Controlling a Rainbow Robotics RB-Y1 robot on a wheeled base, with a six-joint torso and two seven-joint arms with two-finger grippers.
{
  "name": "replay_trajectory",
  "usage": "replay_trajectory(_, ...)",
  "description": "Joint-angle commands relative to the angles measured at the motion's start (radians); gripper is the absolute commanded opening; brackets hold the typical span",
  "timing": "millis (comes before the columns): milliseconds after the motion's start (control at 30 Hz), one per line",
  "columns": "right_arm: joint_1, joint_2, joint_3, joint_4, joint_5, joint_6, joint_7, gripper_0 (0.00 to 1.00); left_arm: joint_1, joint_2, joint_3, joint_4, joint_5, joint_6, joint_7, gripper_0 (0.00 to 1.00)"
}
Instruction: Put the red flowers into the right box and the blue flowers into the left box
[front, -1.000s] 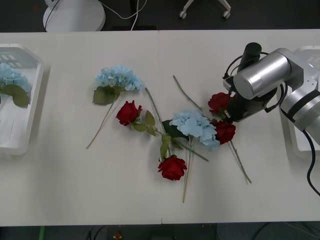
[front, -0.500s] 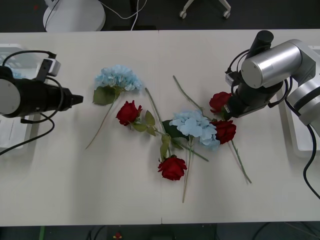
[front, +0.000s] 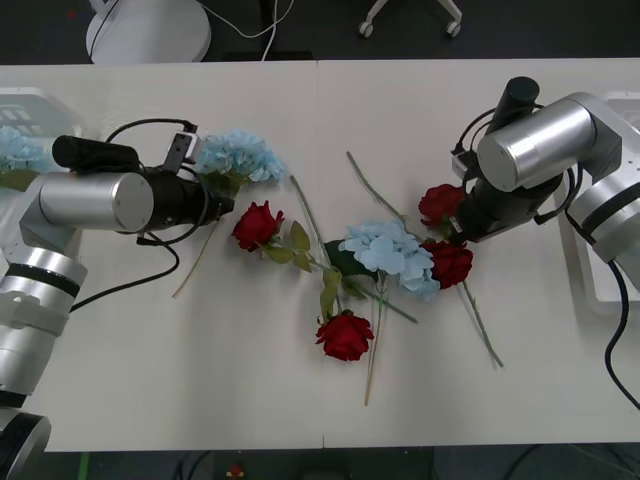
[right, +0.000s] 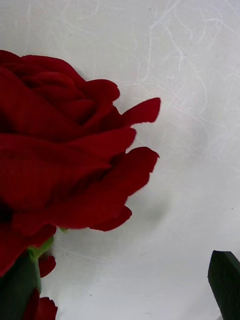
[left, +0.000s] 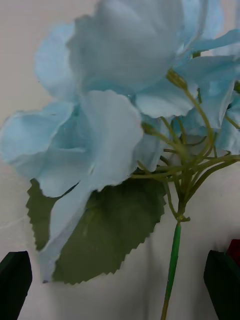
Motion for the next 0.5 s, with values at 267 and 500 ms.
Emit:
replay_trajectory(267, 0.019, 0.063, 0.007, -0.03, 0.015, -0.009, -0.028, 1.0, -0.074, -0.031, -0.121, 0.043, -0.061, -0.049, 0.09, 0.86)
replay_trajectory(500, 0.036, 0.074, 0.007, -0.03, 0.054, -0.022, -0.028, 1.0, -0.074, -0.037, -0.134, 0.071, -0.092, -0.058, 0.092, 0.38)
